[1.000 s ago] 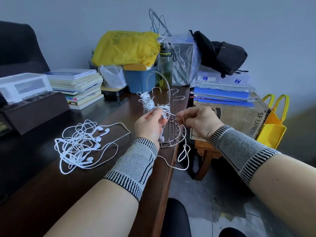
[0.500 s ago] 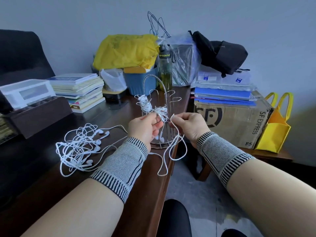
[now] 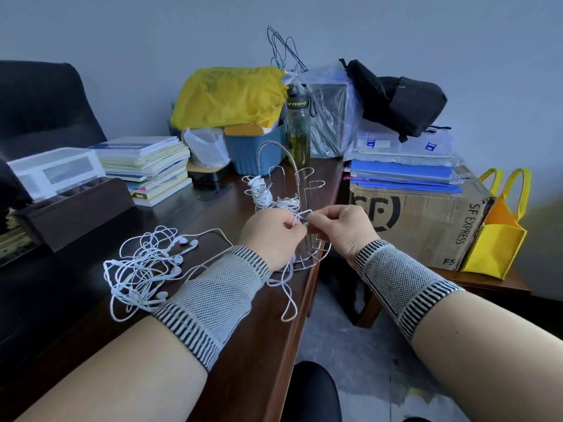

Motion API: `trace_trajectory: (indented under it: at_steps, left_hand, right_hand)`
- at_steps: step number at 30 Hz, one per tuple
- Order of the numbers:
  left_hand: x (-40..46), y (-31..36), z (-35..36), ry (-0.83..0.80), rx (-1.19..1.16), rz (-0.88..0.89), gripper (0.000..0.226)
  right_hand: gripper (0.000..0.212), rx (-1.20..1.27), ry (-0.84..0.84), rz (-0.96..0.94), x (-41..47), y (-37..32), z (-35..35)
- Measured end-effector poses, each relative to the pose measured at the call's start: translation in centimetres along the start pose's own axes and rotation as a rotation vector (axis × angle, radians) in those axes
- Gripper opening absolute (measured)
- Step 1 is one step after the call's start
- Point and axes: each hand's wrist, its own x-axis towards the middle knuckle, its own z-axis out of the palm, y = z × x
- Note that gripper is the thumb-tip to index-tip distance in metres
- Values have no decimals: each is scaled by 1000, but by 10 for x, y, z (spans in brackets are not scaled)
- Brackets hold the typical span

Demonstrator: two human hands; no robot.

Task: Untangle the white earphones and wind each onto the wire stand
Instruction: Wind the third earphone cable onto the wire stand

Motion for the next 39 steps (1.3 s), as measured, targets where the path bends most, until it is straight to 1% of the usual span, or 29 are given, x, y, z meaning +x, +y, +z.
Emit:
trace_trajectory:
  at_steps: [3, 7, 10, 13, 16, 20, 24, 26, 29, 32, 36, 39]
  left_hand:
    - [2, 4, -14, 17, -24, 114, 29]
    - [14, 8, -33, 91, 2, 179, 33]
    - [27, 7, -38, 190, 16, 131, 36]
    - [39, 0, -38, 243, 90, 60, 45]
    - [46, -13, -35, 231, 144, -7, 48]
    - [44, -21, -28, 240, 375, -7, 48]
    - [43, -26, -19, 204, 415, -20, 50]
    - [42, -31, -13, 176, 300, -11, 49]
    - [34, -35, -4, 150, -33, -43, 43]
    - [29, -36, 4, 154, -369, -158, 41]
    - [18, -31, 10, 162, -811, -342, 25]
    - [9, -24, 11, 196, -1088, -442, 25]
  right_hand:
    - [20, -19, -2, -15, 1, -1, -1]
    - [24, 10, -12, -26, -2, -8, 4]
    - [26, 48, -15, -2, -1, -14, 8]
    - [31, 36, -9, 35, 2, -21, 11]
    - [33, -14, 16, 67, 4, -27, 13]
    - [36, -72, 54, 99, 7, -30, 14]
    - [36, -34, 89, 168, 10, -31, 15]
    - [32, 44, 82, 229, 10, -32, 15]
    - [25, 101, 48, 254, 7, -32, 13]
    - [20, 110, 38, 236, 6, -30, 14]
    - [23, 115, 71, 175, 6, -26, 17]
    - [24, 141, 81, 128, 3, -24, 18]
